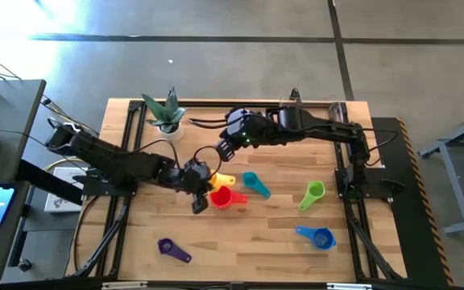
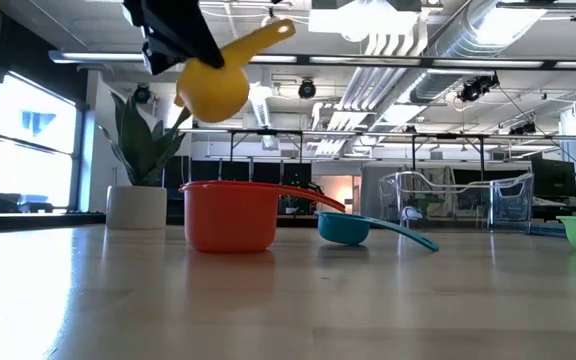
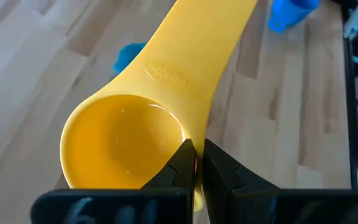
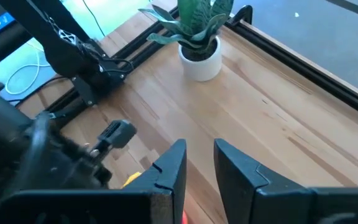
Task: Nest measuring cups in basket
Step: Stack the yellow measuring cup on top of the red measuring cup
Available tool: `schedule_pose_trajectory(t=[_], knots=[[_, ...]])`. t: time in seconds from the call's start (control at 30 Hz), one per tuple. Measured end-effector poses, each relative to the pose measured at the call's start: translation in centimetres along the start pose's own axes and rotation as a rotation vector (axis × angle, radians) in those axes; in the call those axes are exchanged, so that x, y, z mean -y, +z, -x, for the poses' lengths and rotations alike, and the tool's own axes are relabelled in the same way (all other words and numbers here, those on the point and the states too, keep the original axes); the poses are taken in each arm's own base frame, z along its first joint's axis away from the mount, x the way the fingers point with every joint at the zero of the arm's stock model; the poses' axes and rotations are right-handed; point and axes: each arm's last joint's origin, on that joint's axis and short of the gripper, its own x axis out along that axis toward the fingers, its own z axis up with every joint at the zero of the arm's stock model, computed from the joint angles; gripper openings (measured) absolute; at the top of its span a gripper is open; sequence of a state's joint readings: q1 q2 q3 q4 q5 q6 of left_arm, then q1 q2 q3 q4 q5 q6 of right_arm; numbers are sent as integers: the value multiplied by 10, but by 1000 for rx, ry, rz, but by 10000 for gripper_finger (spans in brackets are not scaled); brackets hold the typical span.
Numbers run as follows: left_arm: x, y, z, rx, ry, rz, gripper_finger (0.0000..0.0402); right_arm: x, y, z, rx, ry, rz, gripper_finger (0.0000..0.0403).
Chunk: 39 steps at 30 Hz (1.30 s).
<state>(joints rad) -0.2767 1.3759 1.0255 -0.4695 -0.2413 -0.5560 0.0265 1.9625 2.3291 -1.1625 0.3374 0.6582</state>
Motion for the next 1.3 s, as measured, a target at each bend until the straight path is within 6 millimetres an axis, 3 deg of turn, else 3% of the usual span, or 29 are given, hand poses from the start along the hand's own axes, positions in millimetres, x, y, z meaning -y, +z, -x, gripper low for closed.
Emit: schedule_pose_trajectory(t=[0.67,1.07,1.3], knots=[[3,-11,-60,-149,-65,55,5,2,-1,0,-1,-39,9,73],[4,-22,-78,-207,-46,54,6,3,-2,0,-5,-42,11,73],[5,-22,-79,-215,-54,55,26,3,-2,0,-8,-44,12,73]])
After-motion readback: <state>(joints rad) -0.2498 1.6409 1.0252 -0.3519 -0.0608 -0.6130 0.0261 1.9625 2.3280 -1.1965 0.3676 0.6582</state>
